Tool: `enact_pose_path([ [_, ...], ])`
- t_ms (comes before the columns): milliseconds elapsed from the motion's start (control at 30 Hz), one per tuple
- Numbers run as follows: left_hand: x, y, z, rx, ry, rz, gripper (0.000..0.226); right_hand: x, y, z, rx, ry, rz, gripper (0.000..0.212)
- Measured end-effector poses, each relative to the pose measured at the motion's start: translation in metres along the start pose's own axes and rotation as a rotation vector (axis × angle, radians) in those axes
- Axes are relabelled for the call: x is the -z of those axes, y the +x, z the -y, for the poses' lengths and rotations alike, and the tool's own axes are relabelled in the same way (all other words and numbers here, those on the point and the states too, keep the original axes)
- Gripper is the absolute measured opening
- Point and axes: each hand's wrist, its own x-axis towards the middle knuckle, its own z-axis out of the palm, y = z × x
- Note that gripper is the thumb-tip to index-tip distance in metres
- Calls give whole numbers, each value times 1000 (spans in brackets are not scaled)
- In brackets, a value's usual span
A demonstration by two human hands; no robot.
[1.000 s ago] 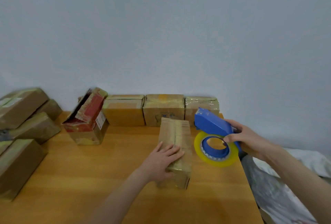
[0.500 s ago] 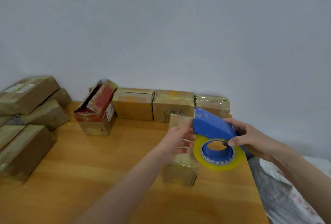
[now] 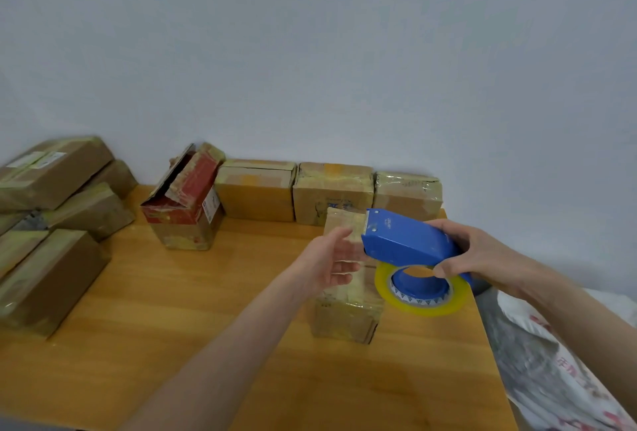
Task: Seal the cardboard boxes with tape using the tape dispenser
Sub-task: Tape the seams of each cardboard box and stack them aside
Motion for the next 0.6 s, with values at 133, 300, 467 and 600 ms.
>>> enact_pose_path([
  [133, 4, 1, 2, -36, 84, -64, 22, -1, -4, 3, 5, -62, 5, 73],
  [300, 8, 7, 12, -90, 216, -218, 12, -8, -6, 3, 15, -249, 17, 69],
  [467, 14, 7, 23, -107, 361, -282, 13, -18, -4, 0, 72, -461, 74, 68],
  [600, 40, -4, 29, -128, 367, -342, 17, -15, -12, -8, 71, -482, 87, 63],
])
